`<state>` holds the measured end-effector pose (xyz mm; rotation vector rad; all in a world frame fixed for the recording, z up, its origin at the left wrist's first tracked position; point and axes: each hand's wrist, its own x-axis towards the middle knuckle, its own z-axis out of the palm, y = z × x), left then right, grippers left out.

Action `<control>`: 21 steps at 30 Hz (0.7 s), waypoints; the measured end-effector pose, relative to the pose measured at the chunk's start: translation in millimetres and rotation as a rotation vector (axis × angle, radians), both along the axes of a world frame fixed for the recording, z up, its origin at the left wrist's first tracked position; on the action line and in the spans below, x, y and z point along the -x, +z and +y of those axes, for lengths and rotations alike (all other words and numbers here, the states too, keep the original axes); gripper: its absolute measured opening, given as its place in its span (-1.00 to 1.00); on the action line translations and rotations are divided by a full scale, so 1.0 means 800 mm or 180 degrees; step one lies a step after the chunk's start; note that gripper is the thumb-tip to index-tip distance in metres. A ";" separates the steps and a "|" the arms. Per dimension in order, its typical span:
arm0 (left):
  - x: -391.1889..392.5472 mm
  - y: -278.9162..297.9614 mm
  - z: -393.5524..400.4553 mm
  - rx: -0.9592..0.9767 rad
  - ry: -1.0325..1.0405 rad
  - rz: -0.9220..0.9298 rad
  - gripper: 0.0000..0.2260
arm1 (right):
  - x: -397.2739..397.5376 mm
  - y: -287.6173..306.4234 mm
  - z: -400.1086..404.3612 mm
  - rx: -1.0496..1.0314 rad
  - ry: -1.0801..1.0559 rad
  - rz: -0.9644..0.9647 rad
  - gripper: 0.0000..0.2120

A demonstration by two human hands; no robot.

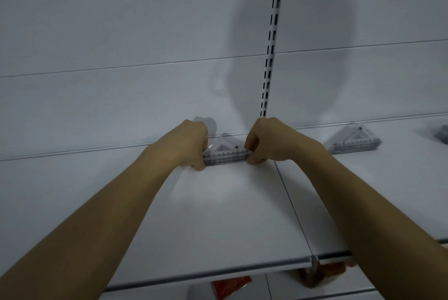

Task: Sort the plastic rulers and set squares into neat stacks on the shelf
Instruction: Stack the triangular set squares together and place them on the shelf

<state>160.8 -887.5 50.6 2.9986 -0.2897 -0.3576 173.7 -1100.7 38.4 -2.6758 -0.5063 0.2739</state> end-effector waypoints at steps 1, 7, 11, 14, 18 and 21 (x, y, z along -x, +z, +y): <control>0.000 0.000 0.000 0.0008 0.0001 -0.0017 -0.79 | -0.001 0.000 0.000 -0.0020 0.0004 0.0003 -0.82; 0.003 -0.005 0.004 0.0067 0.0018 -0.0134 -0.81 | -0.005 -0.007 -0.001 0.0050 0.0117 -0.0054 -0.86; 0.011 -0.012 0.006 0.0125 0.0038 -0.0239 -0.90 | 0.001 -0.008 -0.007 -0.0144 0.0130 -0.0020 -0.88; 0.015 -0.015 0.009 0.0178 0.0023 -0.0351 -0.94 | 0.004 -0.008 -0.013 -0.0326 0.0117 0.0087 -0.90; 0.015 -0.015 0.010 0.0247 0.0042 -0.0349 -0.90 | 0.003 -0.008 -0.010 -0.0260 0.0102 0.0008 -0.91; 0.013 -0.015 0.012 0.0294 0.0082 -0.0323 -0.88 | 0.005 -0.007 -0.008 -0.0216 0.0070 0.0007 -0.95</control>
